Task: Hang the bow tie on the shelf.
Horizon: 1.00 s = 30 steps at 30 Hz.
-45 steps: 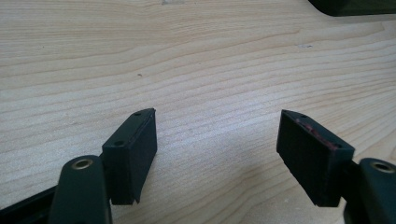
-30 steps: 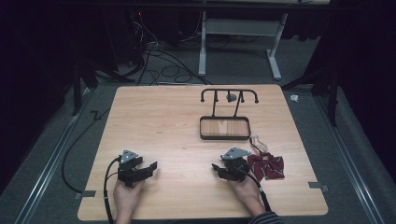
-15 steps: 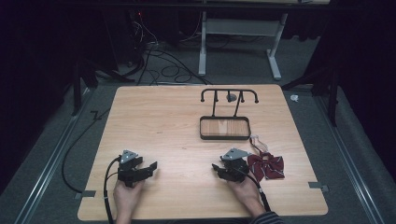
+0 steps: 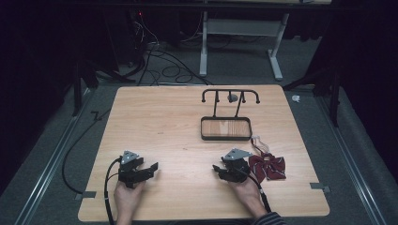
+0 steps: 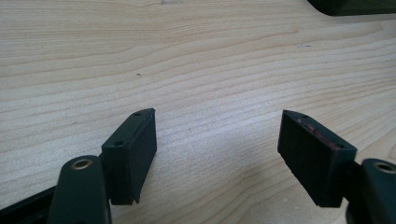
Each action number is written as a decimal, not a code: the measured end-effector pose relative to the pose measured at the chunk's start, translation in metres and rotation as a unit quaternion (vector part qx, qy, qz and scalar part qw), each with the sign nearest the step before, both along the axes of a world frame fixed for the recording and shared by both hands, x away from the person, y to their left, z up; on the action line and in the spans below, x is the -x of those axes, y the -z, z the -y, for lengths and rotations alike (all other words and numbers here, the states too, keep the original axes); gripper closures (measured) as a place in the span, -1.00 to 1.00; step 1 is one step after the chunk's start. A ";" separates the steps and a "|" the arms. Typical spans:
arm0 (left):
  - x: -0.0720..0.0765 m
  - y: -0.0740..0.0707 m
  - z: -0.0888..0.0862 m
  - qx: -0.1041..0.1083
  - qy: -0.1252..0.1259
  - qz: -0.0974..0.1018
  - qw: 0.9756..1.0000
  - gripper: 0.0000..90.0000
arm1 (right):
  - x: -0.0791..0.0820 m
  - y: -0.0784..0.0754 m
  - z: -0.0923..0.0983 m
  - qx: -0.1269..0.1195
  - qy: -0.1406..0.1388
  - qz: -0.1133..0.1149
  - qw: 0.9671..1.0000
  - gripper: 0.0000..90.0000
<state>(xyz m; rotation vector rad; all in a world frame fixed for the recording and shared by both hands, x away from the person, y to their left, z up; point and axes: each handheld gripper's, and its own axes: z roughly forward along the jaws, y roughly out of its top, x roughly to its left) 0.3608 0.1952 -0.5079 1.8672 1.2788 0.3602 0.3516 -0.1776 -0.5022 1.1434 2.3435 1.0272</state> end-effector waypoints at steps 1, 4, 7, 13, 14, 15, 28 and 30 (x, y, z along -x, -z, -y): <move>0.000 0.000 0.000 0.000 0.000 0.000 1.000 -0.36 | 0.000 -0.001 0.000 -0.002 -0.001 0.000 1.000 0.15; 0.000 0.000 0.000 0.000 0.000 0.000 1.000 -0.36 | 0.001 -0.003 0.001 -0.007 0.000 0.001 1.000 0.16; 0.000 0.000 0.000 0.000 0.000 0.000 1.000 -0.36 | 0.003 -0.008 0.004 -0.021 0.002 0.000 1.000 0.19; 0.000 0.000 0.000 0.000 0.000 -0.001 1.000 -0.36 | 0.005 -0.012 0.011 -0.025 0.010 0.000 1.000 0.26; 0.000 0.000 0.000 0.000 0.000 -0.001 1.000 -0.36 | 0.006 -0.013 0.012 -0.026 0.012 -0.002 1.000 0.26; 0.000 0.000 0.000 0.000 0.000 -0.001 1.000 -0.36 | 0.006 -0.014 0.014 -0.028 0.013 -0.001 1.000 0.26; 0.000 0.000 0.000 0.000 0.000 0.000 1.000 -0.36 | 0.011 -0.020 0.023 -0.034 0.016 0.003 0.999 0.29; 0.000 0.000 0.000 0.000 0.000 -0.001 1.000 -0.36 | 0.011 -0.020 0.024 -0.034 0.017 0.003 0.999 0.29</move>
